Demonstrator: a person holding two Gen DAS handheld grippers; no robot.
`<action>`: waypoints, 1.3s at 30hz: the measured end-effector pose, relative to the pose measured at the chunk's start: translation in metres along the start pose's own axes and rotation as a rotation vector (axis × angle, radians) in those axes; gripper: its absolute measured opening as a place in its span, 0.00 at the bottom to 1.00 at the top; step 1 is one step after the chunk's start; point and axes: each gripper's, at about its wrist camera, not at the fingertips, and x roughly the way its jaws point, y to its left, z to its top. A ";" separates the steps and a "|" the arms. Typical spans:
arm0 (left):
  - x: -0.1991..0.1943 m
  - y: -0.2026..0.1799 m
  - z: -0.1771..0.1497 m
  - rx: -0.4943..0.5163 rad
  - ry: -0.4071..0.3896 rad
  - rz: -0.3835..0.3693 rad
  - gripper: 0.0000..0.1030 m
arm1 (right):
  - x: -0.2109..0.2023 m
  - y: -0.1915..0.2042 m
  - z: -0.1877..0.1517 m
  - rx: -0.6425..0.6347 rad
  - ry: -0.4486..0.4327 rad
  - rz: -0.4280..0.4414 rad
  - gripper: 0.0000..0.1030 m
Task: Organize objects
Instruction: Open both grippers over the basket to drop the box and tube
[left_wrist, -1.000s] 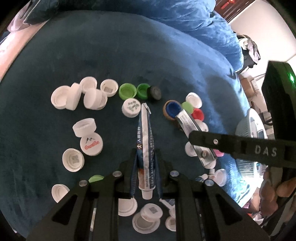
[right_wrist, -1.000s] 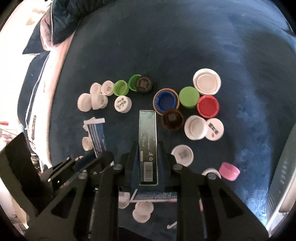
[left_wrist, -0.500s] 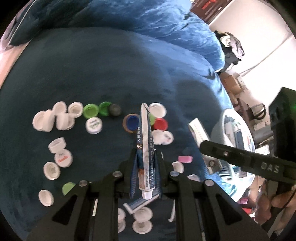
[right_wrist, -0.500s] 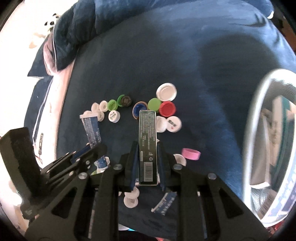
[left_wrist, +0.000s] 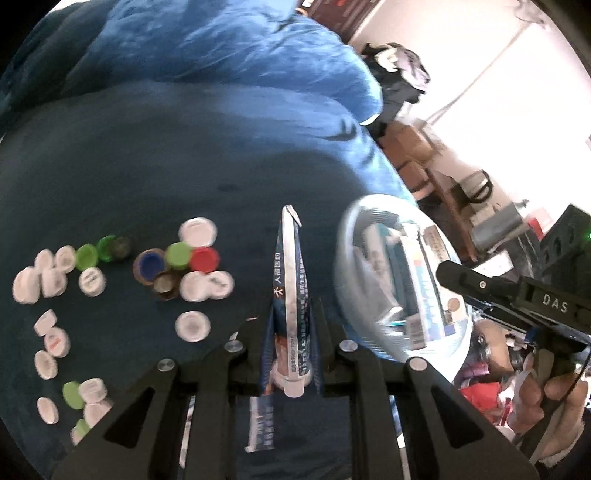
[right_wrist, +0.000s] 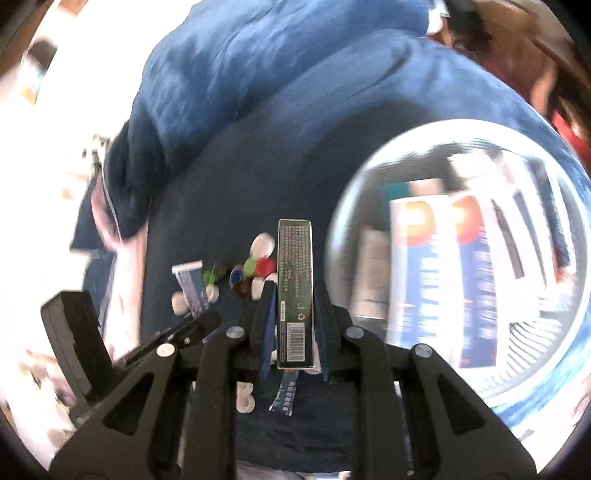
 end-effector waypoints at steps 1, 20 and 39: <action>0.001 -0.008 0.001 0.008 0.002 -0.015 0.16 | -0.009 -0.010 0.000 0.033 -0.025 0.003 0.19; 0.047 -0.105 0.024 0.088 0.045 -0.101 0.29 | -0.073 -0.121 -0.019 0.437 -0.204 -0.172 0.24; 0.025 -0.070 0.010 0.130 0.002 0.125 0.99 | -0.063 -0.104 -0.017 0.408 -0.138 -0.281 0.95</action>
